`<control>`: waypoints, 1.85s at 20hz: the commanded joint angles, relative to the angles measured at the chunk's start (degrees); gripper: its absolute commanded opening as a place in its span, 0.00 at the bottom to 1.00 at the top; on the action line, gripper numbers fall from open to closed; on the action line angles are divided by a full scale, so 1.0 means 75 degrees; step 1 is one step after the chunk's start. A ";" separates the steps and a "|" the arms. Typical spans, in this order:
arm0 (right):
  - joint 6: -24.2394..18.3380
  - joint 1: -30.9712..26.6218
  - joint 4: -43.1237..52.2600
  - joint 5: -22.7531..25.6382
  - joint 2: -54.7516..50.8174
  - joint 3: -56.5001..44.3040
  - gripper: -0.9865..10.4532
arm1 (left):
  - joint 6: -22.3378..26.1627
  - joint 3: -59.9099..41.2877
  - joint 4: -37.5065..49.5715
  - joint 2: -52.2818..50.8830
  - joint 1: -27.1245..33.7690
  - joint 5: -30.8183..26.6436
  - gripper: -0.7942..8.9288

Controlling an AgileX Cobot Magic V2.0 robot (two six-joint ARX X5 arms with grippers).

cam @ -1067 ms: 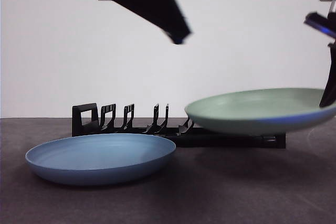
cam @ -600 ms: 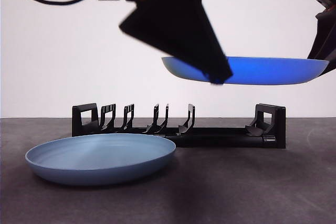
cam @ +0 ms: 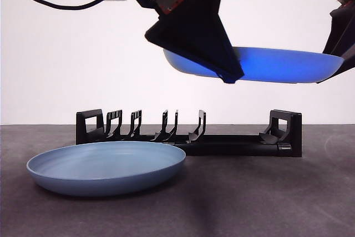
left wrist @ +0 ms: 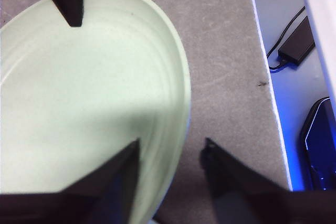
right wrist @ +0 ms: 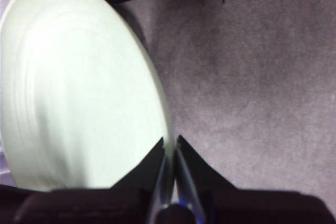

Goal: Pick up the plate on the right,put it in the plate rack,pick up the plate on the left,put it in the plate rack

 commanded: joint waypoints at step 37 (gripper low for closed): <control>0.0157 -0.0003 0.2669 0.2235 -0.2323 0.0752 0.50 | -0.4989 0.0006 0.3774 0.0015 0.2914 0.3037 0.07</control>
